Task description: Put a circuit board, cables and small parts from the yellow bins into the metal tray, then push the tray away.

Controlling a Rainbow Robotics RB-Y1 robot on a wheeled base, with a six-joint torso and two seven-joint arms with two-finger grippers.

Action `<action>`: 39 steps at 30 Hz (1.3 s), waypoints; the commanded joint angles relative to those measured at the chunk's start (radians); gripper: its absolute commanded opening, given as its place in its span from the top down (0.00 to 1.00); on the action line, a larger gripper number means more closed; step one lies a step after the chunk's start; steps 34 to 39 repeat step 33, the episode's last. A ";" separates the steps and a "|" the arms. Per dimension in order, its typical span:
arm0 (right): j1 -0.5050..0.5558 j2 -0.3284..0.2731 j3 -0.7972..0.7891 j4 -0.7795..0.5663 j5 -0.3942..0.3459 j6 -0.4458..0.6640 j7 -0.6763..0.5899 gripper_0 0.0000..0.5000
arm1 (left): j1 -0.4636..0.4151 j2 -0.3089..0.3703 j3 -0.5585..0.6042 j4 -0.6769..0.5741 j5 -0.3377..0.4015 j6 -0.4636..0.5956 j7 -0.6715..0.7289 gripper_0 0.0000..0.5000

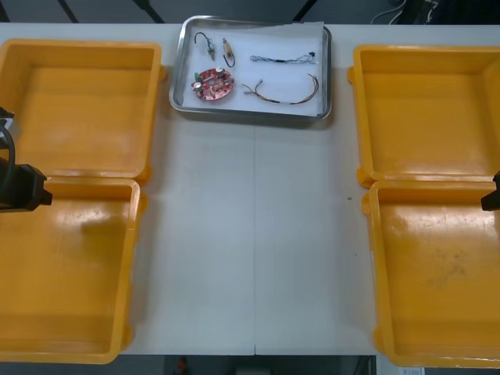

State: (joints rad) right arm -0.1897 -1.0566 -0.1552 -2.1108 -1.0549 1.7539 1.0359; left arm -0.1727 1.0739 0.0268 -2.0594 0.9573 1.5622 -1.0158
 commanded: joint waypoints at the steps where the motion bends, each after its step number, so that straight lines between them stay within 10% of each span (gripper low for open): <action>1: 0.012 0.007 -0.033 -0.028 0.004 -0.005 0.059 0.00 | 0.013 0.044 0.016 -0.007 0.006 -0.002 -0.066 0.00; 39: 0.012 0.007 -0.033 -0.028 0.004 -0.005 0.059 0.00 | 0.013 0.044 0.016 -0.007 0.006 -0.002 -0.066 0.00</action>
